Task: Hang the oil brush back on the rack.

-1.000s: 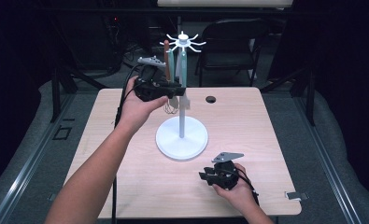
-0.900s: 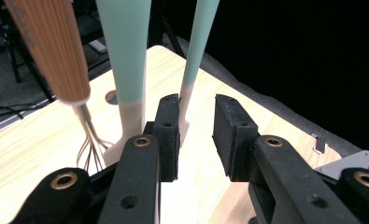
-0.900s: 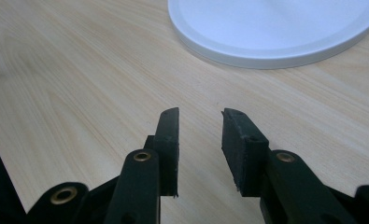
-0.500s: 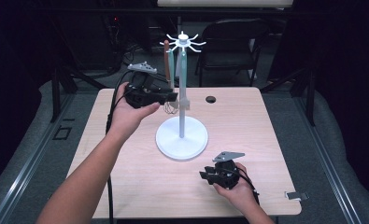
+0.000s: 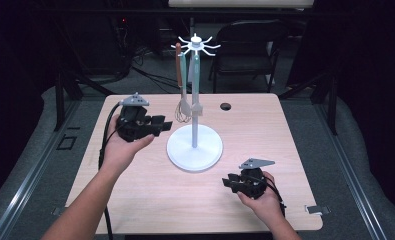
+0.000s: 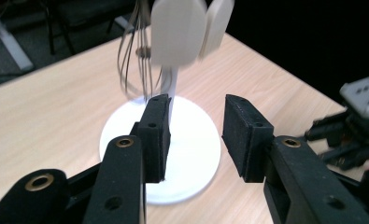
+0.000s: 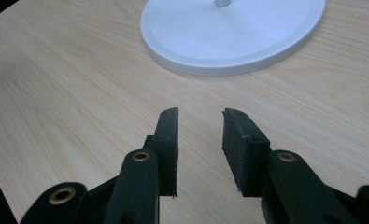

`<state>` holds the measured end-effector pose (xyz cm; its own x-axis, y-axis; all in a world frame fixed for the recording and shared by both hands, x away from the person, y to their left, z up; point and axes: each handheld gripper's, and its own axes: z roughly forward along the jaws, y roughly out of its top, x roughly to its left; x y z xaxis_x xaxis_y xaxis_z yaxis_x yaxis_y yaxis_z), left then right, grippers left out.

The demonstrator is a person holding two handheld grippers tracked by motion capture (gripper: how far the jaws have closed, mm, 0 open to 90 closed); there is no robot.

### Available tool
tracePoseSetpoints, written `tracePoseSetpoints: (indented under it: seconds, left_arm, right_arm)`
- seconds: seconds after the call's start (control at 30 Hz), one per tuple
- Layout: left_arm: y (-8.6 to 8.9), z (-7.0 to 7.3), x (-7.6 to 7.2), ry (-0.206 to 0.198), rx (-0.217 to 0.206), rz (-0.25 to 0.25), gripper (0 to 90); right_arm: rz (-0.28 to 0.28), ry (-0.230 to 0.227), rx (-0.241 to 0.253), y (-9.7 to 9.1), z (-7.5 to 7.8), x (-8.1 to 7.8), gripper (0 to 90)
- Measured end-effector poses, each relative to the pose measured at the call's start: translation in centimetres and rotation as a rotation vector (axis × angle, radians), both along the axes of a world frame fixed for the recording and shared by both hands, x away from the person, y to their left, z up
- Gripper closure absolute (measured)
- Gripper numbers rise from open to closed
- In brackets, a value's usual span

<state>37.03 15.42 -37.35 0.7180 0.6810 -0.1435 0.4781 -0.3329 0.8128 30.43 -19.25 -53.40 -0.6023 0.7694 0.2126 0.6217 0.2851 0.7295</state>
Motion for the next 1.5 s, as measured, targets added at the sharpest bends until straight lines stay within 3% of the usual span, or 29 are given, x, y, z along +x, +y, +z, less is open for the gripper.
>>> tracePoseSetpoints:
  seconds: [0.13, 0.17, 0.2, 0.23, 0.57, 0.77, 0.83, 1.1, 1.2, 1.3, 1.4, 1.5]
  left_arm:
    - [1.3, -2.6, -1.0, 0.018, 0.002, 0.028, 60.0]
    - [1.6, -3.3, -1.2, 0.027, 0.007, 0.036, 59.8]
    - [2.0, -4.0, -1.4, 0.036, 0.006, 0.046, 59.8]
    - [2.4, -4.7, -1.6, 0.043, 0.005, 0.052, 59.6]
    - [6.0, -10.8, -4.1, 0.080, 0.060, 0.165, 52.1]
    - [7.1, -14.7, -5.3, 0.153, 0.024, 0.214, 50.0]
    - [7.3, -15.7, -5.5, 0.153, 0.030, 0.234, 49.6]
    - [7.7, -17.5, -5.4, 0.131, 0.063, 0.268, 47.8]
    - [7.8, -17.9, -5.3, 0.128, 0.054, 0.280, 47.7]
    - [7.8, -18.2, -5.2, 0.124, 0.055, 0.275, 47.8]
    - [8.0, -18.6, -5.0, 0.113, 0.089, 0.272, 47.8]
    - [8.3, -18.8, -5.0, 0.117, 0.085, 0.274, 47.8]
  right_arm:
    - [-0.012, 0.009, 0.001, -0.5, 0.0, 0.1, 66.4]
    - [-0.012, 0.008, -0.008, -0.6, 0.0, 0.1, 66.4]
    - [-0.010, 0.010, -0.048, -0.8, 0.1, 0.2, 66.4]
    - [-0.016, 0.008, -0.008, -0.6, -0.1, 0.2, 66.3]
    - [-0.016, 0.014, -0.035, -0.3, -0.4, 0.2, 65.8]
    - [-0.008, 0.013, -0.045, -0.1, -0.6, 0.2, 64.3]
    - [-0.011, 0.016, -0.047, -0.1, -0.7, 0.2, 63.8]
    - [-0.005, 0.018, -0.048, -0.2, -1.0, 0.4, 61.9]
    - [-0.007, 0.031, -0.040, -0.1, -1.2, 0.4, 61.1]
    - [0.004, 0.031, -0.046, 0.2, -1.3, 0.4, 60.2]
    - [0.008, 0.003, -0.065, 0.3, -1.6, 0.4, 56.6]
    - [0.002, 0.021, -0.062, 0.3, -2.0, 0.5, 56.7]
